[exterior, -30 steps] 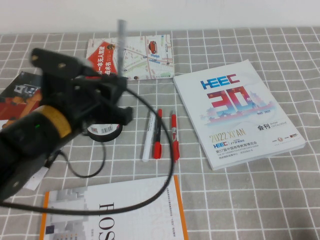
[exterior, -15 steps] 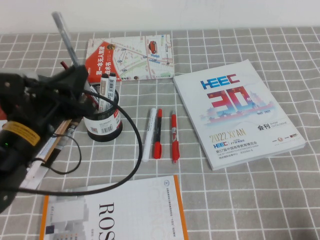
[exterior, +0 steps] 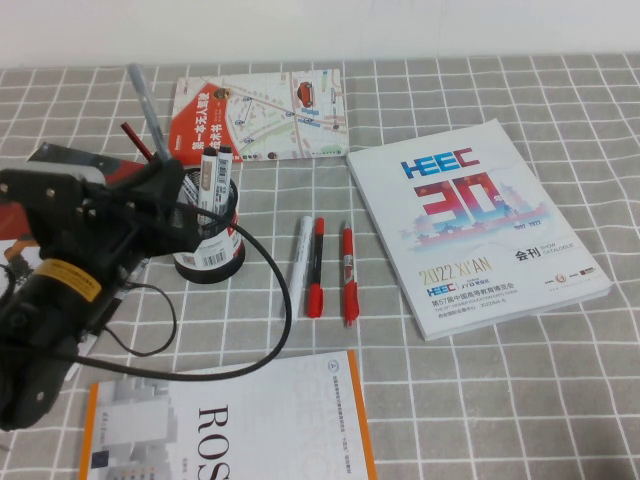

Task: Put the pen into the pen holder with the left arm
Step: Place the pen onto the pen holder

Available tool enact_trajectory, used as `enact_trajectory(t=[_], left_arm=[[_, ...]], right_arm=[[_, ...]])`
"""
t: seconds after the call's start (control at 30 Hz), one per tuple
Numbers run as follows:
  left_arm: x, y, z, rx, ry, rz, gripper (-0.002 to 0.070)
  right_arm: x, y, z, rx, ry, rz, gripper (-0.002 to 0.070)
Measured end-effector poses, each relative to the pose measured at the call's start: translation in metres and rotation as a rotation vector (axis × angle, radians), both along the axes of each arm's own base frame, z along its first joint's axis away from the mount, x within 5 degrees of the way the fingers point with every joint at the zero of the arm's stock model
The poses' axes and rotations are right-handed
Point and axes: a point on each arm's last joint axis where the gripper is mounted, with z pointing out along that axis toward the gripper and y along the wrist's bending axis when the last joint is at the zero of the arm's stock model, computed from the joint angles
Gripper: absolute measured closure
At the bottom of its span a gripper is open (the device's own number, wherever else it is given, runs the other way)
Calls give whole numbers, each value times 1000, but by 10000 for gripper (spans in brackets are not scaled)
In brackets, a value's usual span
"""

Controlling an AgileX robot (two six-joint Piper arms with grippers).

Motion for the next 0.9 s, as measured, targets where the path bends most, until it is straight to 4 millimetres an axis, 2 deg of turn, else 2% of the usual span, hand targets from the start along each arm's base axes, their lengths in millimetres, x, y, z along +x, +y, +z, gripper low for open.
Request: enact_trajectory(t=[0.47,0.9], left_arm=[[12,3,-31,-46,43,71,625],[18,2,-29,-14,27,75,625]], right_arm=[[0,0,0,0,0,0,692],[0,0,0,0,0,0,692]])
